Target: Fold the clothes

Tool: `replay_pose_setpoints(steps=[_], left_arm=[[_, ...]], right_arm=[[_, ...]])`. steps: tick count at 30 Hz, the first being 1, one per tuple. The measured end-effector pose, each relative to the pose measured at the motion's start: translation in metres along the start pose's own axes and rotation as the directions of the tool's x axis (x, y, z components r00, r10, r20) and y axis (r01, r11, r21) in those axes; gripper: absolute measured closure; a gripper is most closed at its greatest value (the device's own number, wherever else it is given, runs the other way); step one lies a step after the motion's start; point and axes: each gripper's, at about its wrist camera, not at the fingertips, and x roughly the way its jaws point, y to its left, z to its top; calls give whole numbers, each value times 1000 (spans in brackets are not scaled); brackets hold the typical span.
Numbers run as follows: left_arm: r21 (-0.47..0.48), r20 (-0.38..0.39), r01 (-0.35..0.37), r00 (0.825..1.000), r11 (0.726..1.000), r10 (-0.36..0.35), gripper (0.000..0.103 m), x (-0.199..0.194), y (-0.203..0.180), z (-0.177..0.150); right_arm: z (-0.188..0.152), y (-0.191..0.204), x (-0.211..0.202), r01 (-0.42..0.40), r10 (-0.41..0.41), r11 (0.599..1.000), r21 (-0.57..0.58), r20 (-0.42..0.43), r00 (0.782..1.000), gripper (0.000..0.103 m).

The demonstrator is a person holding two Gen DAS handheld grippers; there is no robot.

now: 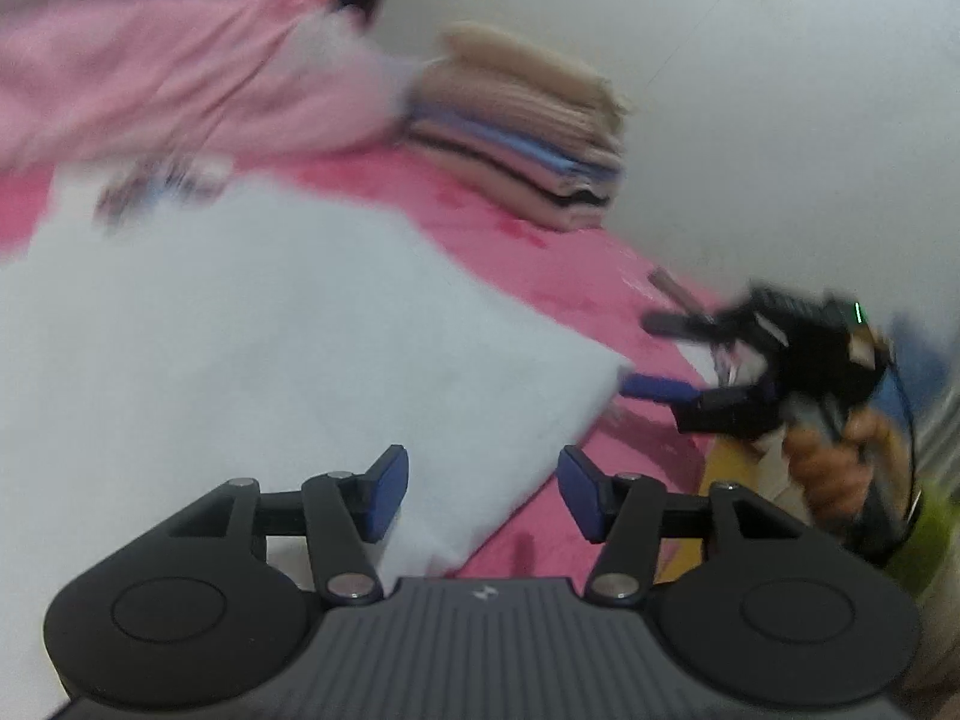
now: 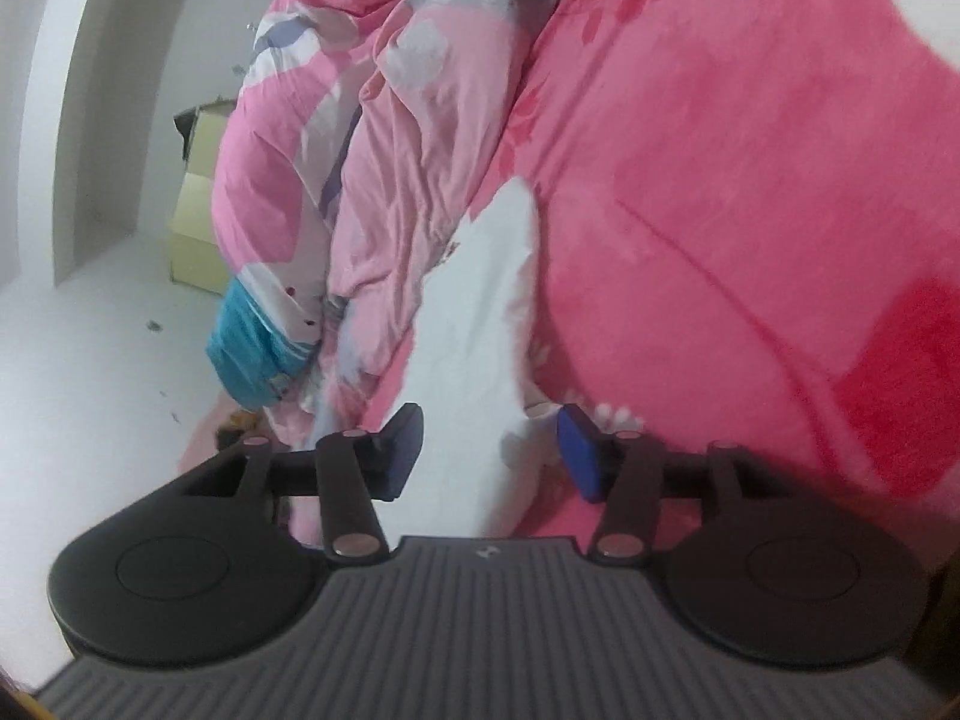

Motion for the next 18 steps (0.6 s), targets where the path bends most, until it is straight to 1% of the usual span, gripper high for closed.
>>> replay_pose_setpoints(steps=[1, 2, 3, 5, 7, 9, 10, 11, 12, 13, 14, 15, 16, 18], left_arm=[[74, 0, -28, 1000, 997, 28, 46, 3, -13, 5], [148, 3, -55, 998, 987, 56, 44, 6, -27, 10], [221, 6, -80, 997, 972, 81, 44, 12, -40, 14], [354, 11, -117, 993, 928, 121, 43, 34, -68, 18], [431, 2, -132, 989, 893, 146, 43, 56, -86, 20], [486, -6, -153, 984, 860, 178, 46, 75, -99, 20], [509, -7, -165, 981, 844, 196, 52, 82, -103, 20], [524, -5, -186, 975, 831, 221, 68, 88, -104, 20], [530, -6, -200, 971, 824, 240, 77, 92, -104, 21], [513, -14, -201, 970, 835, 243, 89, 94, -100, 25], [478, -27, -192, 972, 857, 233, 94, 94, -95, 29], [438, -35, -177, 976, 881, 213, 95, 92, -88, 35], [397, -40, -159, 981, 904, 191, 97, 89, -80, 39], [315, -50, -121, 988, 941, 144, 97, 83, -64, 48]], right_arm=[[0, 0, -1, -10, 10, 1000, 7, 6, 1000, 52], [0, -2, -3, -18, 18, 1000, 12, 14, 1000, 51], [-1, -3, -5, -24, 24, 1000, 18, 23, 999, 51], [-1, -7, -10, -35, 34, 999, 27, 40, 999, 51], [-3, -10, -15, -36, 35, 999, 30, 55, 998, 51], [-3, -13, -22, -35, 32, 999, 34, 65, 997, 51], [-3, -15, -24, -39, 36, 998, 41, 66, 997, 51], [-3, -17, -27, -44, 41, 998, 48, 68, 997, 51], [-2, -19, -29, -50, 46, 997, 55, 69, 997, 51], [-2, -20, -32, -55, 50, 997, 58, 70, 996, 51], [-2, -19, -34, -52, 49, 997, 48, 72, 996, 51], [-2, -18, -37, -44, 42, 999, 27, 76, 996, 51], [-2, -14, -40, -23, 24, 1000, -19, 81, 996, 51], [-4, -4, -46, 47, -31, 986, -163, 100, 995, 51]])
